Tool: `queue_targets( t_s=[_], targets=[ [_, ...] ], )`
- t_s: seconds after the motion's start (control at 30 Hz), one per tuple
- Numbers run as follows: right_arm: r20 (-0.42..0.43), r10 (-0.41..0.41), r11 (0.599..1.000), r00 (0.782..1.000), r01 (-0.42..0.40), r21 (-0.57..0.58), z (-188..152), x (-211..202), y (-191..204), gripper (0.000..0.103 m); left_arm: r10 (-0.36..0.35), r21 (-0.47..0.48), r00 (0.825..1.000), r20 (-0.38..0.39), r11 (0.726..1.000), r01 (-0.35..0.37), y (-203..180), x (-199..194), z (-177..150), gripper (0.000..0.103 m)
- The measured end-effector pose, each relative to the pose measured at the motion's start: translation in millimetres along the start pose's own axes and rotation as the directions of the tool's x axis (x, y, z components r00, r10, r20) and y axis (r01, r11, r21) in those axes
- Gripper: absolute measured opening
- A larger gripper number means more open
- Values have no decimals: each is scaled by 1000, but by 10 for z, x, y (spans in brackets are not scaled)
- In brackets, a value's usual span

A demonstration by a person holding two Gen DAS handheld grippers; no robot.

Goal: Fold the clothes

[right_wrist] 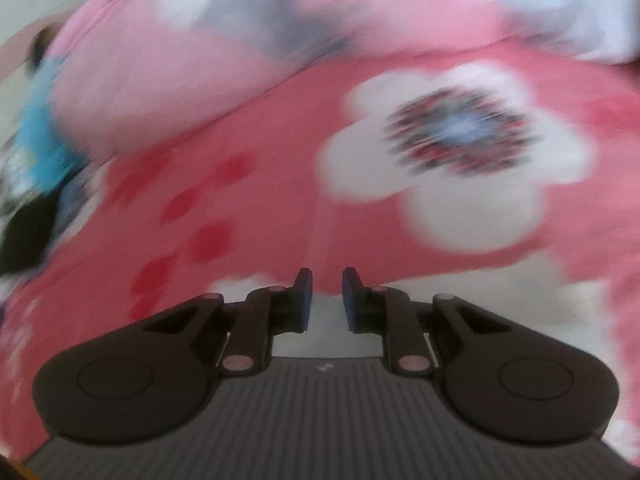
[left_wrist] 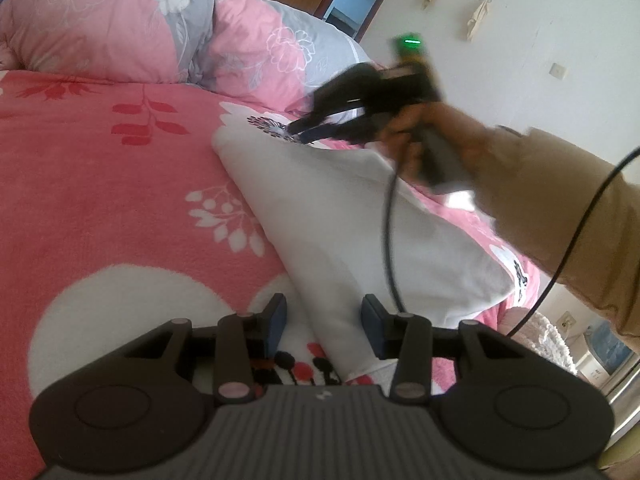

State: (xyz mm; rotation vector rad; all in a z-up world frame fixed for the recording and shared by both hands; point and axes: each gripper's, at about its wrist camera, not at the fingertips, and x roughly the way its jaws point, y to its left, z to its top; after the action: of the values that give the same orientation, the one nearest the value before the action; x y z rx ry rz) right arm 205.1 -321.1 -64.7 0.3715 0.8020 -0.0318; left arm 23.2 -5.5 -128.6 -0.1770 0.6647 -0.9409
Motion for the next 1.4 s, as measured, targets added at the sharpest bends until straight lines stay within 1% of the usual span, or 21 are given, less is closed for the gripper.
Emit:
queue_targets(
  t_s=[0.1,0.2,0.33,0.4,0.47,0.53,0.57,0.6,0.67,0.77,0.8,0.83,0.9,0.93,1.0,1.03,1.1,1.2,1.23,1.33,1.4],
  targets=[
    [26,91,995,996,-91,26,-106,-441,-194,18,0,-2,1000,1,1000,0,-1,-2,3,43],
    [-30,184,983,983,-184,-15,-314,-757,-285,19,-4,-4,1000,5,1000,4,7,-2,3,43],
    [-132,120,992,984,-125,-29,-551,-745,-454,19,-9,-1,1000,17,1000,9,16,-8,-20,43],
    [-66,33,999,997,-35,-20,-512,-711,-662,11,-9,6,1000,25,1000,9,15,-9,-35,43],
    [-3,-3,998,1000,4,58,-442,-736,-861,0,-9,12,1000,28,1000,9,11,-10,-44,43],
    [48,-43,991,998,36,129,-382,-794,-996,1,-9,15,1000,29,1000,9,12,-9,-49,43],
    [70,-72,992,995,64,111,-376,-861,-961,7,-10,17,1000,30,1000,9,12,-8,-51,43],
    [88,-70,995,994,63,76,-395,-940,-901,8,-10,19,1000,29,1000,10,13,-7,-52,43],
    [99,9,1000,995,-10,6,-471,-1081,-781,9,-14,20,1000,28,1000,13,20,-6,-47,43],
    [-6,163,984,987,-163,-71,-642,-1035,-647,13,-17,18,1000,25,1000,16,28,-12,-36,43],
    [-21,155,984,988,-156,-86,-676,-1006,-661,13,-16,18,1000,25,1000,16,25,-13,-33,43],
    [-13,104,990,994,-105,-97,-692,-976,-722,13,-16,17,1000,24,1000,16,22,-14,-31,43],
    [5,3,993,1000,-3,-117,-723,-916,-844,7,-17,15,1000,23,1000,16,23,-17,-28,43],
    [28,-42,995,999,44,-86,-712,-933,-926,0,-17,15,1000,22,1000,17,22,-17,-27,43],
    [79,-124,992,989,124,11,-670,-1052,-1074,8,-18,14,1000,20,1000,17,18,-11,-25,43],
    [88,-163,987,983,162,20,-677,-1121,-1079,8,-18,14,1000,20,1000,18,17,-8,-23,43],
    [98,-110,994,989,109,9,-742,-1265,-1014,8,-19,13,1000,19,1000,18,16,-5,-22,43],
    [98,87,995,991,-81,-66,-936,-1507,-794,8,-18,11,1000,17,1000,18,19,-5,-20,43],
    [80,114,990,990,-107,-88,-997,-1520,-759,9,-18,8,1000,15,1000,17,19,-5,-18,43],
    [2,108,986,994,-107,-124,-1180,-1435,-735,9,-10,-4,1000,3,1000,10,7,2,3,43],
    [11,77,995,997,-76,-63,-1249,-1437,-947,1,-2,-15,1000,-9,1000,2,-3,9,24,43]
  ],
)
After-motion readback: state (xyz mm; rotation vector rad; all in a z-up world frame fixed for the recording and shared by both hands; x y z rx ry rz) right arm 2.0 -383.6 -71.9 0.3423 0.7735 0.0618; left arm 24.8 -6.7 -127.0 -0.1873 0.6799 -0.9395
